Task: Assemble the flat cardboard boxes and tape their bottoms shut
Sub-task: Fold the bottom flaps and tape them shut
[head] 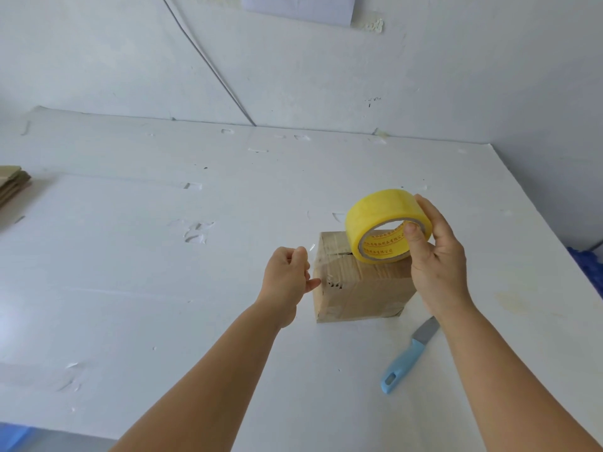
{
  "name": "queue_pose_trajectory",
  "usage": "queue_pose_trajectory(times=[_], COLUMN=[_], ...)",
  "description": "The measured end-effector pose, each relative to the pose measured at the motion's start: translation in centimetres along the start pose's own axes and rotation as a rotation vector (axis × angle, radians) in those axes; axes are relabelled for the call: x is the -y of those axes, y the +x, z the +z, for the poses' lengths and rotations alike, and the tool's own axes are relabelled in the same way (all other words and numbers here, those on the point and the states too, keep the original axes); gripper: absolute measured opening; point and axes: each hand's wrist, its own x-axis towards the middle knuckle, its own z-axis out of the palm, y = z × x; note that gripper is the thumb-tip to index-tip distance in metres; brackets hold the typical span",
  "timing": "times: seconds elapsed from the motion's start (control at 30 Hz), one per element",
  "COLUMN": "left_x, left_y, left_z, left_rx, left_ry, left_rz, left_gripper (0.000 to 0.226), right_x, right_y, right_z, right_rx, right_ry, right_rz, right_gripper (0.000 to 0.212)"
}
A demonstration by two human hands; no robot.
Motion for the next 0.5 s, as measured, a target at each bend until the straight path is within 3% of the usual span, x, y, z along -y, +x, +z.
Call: queue_pose_trajectory(times=[0.3,0.43,0.5], left_x=[1.7,1.8,1.7], left_y=[0.7,0.0,-0.7], left_z=[1.4,1.5,0.9], left_rx=[0.030,-0.018,-0.054], left_ry=[0.169,0.250,0.318], left_rz=[-0.011,-0.115,-0.071], left_gripper=[0.027,0.034,0.036], right_x=[-0.7,-0.9,-0.9], right_y=[0.0,0.1,0.0], right_z=[0.1,0.1,0.0], right_rx=[0.011,0.007,0.012], right_ry=[-0.087,-0.115,-0.123], right_rz=[0.000,0.002,-0.002], right_gripper=[0.043,0.042,0.042])
